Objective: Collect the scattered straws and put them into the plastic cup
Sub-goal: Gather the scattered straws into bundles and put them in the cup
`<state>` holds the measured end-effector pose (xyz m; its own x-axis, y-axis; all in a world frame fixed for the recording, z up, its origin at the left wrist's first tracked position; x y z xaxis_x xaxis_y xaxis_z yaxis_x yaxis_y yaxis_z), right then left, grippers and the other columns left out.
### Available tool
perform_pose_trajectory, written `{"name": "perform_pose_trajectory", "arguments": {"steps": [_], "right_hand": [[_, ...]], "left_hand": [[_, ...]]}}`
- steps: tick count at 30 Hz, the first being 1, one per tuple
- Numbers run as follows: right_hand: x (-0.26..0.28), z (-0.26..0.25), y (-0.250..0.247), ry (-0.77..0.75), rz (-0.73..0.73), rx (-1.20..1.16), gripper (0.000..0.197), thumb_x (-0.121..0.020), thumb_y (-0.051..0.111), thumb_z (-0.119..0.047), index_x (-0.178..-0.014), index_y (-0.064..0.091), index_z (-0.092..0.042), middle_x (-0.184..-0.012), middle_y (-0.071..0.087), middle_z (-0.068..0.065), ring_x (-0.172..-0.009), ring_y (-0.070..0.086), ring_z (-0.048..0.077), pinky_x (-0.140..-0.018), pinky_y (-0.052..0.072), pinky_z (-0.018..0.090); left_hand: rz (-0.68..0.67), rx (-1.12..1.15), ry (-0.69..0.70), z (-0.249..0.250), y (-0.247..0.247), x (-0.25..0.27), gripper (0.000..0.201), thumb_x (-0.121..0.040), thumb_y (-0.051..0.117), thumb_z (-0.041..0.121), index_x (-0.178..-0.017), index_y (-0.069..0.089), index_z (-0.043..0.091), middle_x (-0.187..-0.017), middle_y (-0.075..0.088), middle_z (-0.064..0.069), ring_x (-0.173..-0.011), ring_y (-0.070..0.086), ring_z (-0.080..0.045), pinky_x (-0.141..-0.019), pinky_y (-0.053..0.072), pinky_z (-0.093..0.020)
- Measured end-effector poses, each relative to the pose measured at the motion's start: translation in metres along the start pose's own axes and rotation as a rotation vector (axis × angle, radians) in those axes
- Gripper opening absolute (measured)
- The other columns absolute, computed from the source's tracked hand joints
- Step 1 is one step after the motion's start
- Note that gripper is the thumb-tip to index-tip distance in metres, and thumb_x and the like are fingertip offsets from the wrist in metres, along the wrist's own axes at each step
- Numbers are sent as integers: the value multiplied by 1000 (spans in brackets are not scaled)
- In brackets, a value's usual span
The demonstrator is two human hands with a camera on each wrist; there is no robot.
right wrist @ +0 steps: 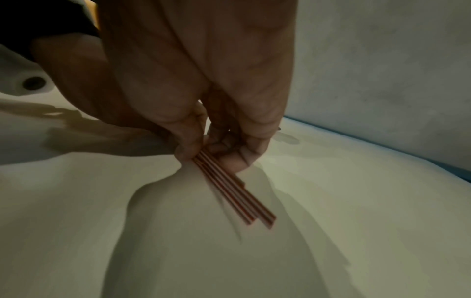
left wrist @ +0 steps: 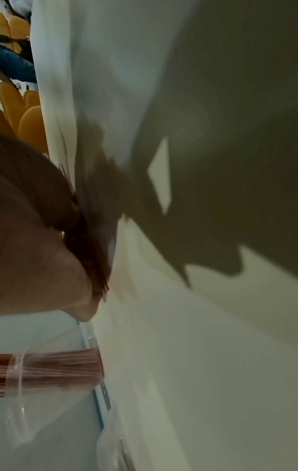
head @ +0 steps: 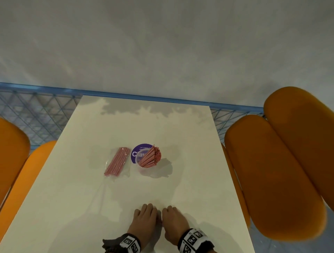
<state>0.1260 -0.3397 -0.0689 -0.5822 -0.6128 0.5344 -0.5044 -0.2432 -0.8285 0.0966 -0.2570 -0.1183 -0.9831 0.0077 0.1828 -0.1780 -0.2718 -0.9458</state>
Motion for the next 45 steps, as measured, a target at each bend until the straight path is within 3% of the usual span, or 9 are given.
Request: {"name": "perform_pose_trajectory", "arguments": {"steps": [4,12,16,20,23,32,37,42,45], "right_hand": [[-1,-7,1,-24,-3,7,47,-82,46,4,-128,40,0,-121,49,25,-111,44,40,-98,35,46],[-6,-9,13,-4,26,85,54,-76,51,-1,-129,39,-2,-121,46,23,-109,44,41,-93,39,47],[-7,-4,18,-11,-23,141,59,-40,77,-22,-91,47,-13,-78,61,6,-70,61,24,-59,53,31],[-6,-13,-10,-102,20,132,47,-76,54,-10,-121,41,-5,-108,56,17,-94,54,38,-83,40,49],[-2,-5,-38,-109,75,58,36,-88,43,-12,-123,39,-7,-109,57,17,-91,57,40,-68,36,41],[2,-31,-79,-223,81,220,25,-97,37,-18,-117,51,-10,-107,59,15,-93,57,38,-66,34,41],[9,-29,-100,-71,204,125,34,-97,35,-36,-108,54,-11,-106,62,15,-94,59,36,-72,42,39],[16,-80,-116,-151,205,26,24,-91,46,-21,-108,56,-7,-107,60,16,-92,60,37,-64,33,34],[32,-82,-154,-136,325,-230,15,-90,49,-24,-91,61,-15,-91,66,9,-82,64,30,-66,43,32]], "left_hand": [[-19,5,-24,1,5,-2,23,-70,39,28,-89,44,16,-91,41,-4,-77,37,-23,-59,21,-38],[-150,-31,32,-6,-1,-2,23,-66,45,31,-87,44,22,-76,62,5,-73,39,-17,-47,46,-27],[-265,23,92,-7,-12,-4,56,-43,80,29,-89,50,24,-82,60,8,-69,57,-12,-53,46,-24],[-279,179,105,4,-46,-12,20,-92,46,21,-111,45,14,-114,56,-7,-100,57,-29,-79,42,-36],[-328,371,69,-2,-68,-22,1,-93,46,23,-92,45,23,-101,63,-7,-90,60,-26,-76,46,-35],[-240,570,32,-13,-125,-17,18,-95,46,18,-86,61,12,-75,59,5,-65,52,-8,-60,42,-18],[94,1006,-279,-54,-159,2,38,-100,38,42,-91,64,16,-87,72,-1,-81,65,-10,-71,52,-28],[-102,1415,-436,-12,-154,14,69,-91,22,65,-103,66,15,-102,73,-1,-101,65,-16,-95,47,-38],[-15,1705,-493,-18,-167,22,74,-88,27,66,-103,67,5,-100,72,-10,-94,65,-23,-91,46,-41]]}}
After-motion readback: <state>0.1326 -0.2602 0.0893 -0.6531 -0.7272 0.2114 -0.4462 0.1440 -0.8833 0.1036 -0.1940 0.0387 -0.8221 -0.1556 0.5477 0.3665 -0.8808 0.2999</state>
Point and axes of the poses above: each hand's wrist, its own x-axis away from the middle knuckle, its own y-axis out of the palm, z = x × y, the point moved 8 cm from there along -x, towards the middle knuckle
